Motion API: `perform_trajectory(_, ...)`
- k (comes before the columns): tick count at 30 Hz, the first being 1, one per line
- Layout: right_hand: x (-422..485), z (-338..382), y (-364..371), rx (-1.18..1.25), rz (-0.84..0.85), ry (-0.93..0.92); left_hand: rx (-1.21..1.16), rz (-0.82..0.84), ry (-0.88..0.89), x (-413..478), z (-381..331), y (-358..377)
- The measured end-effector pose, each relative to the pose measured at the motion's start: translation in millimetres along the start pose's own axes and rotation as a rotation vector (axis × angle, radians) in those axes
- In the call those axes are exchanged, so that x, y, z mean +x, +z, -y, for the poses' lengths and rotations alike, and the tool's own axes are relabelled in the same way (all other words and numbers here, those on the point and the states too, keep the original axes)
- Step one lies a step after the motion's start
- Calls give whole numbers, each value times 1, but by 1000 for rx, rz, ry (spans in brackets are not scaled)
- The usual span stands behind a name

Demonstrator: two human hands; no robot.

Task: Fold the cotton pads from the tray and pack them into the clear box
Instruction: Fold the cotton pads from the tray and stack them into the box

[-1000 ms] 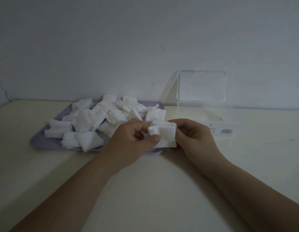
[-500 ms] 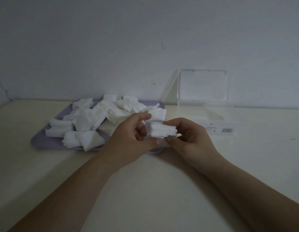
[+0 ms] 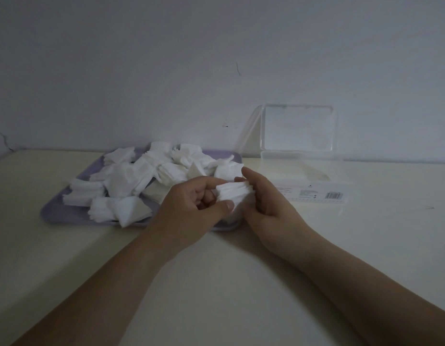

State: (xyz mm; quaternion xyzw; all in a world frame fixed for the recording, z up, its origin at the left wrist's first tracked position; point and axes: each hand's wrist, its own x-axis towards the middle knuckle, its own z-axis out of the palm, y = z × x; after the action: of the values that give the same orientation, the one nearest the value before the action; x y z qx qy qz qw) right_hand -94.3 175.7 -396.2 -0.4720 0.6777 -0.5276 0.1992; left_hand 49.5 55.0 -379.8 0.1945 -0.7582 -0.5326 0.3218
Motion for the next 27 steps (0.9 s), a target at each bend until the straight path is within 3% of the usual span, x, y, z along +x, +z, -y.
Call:
perform_trajectory(4, -3, 0, 8, 28, 73, 15, 29, -22, 11, 2, 2, 1)
perform_trajectory(8, -3, 4, 6, 48, 24, 13, -82, -8, -59, 2, 3, -2)
perform_trajectory(14, -3, 6, 7, 1, 9, -78, -4, 19, -38, 0, 1, -7)
perform_trajectory(23, -5, 4, 13, -84, 100, -195, -140, -91, -95, 2, 1, -1)
perform_trajectory(27, -5, 2, 13, -49, 83, -217, 23, -52, -16, 0, 5, -2)
